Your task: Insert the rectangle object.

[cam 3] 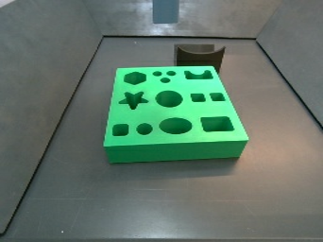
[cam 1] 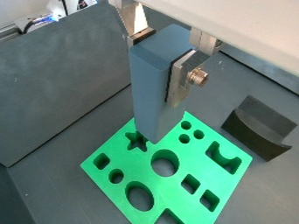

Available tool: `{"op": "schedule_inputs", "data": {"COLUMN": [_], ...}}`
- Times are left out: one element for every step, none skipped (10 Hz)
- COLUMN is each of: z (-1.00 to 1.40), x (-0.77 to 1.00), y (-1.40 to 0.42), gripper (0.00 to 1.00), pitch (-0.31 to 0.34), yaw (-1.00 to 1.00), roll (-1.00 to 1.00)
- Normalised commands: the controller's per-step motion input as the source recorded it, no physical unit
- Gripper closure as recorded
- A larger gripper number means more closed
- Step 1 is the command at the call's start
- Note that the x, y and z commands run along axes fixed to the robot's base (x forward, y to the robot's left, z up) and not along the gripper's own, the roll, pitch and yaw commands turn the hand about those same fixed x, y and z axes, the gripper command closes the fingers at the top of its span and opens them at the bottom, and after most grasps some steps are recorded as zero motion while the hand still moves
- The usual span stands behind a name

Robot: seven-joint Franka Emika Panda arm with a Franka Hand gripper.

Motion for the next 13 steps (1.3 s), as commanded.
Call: {"op": "schedule_inputs", "data": {"z": [-0.57, -0.65, -0.68, -0.65, -0.57, -0.49, -0.46, -0.41, -0.33, -0.2, -0.03, 0.0, -0.1], "x": [0.47, 0.55, 0.61, 0.83, 0.87, 0.93, 1.0, 1.0, 0.81, 0.52, 0.24, 0.0, -0.02], "y": [-0.14, -0.17, -0.18, -0.17, -0.21, -0.25, -0.3, -0.33, -0.35, -0.29, -0.16, -0.05, 0.0], "gripper": [1.0, 1.0, 1.0, 1.0, 1.0, 1.0, 1.0, 1.0, 1.0, 1.0, 1.0, 1.0, 1.0], "pitch": [-0.057, -0.047, -0.037, -0.033, -0.017, 0.0, 0.0, 0.017, 0.069, 0.124, 0.131, 0.13, 0.121], "yaw": [-0.65, -0.59, -0.53, -0.31, -0.27, -0.19, 0.0, 0.0, -0.16, -0.38, -0.64, -0.85, -0.95], "roll": [0.14, 0.18, 0.19, 0.16, 0.12, 0.09, 0.09, 0.07, 0.07, 0.06, 0.04, 0.04, 0.1]}}
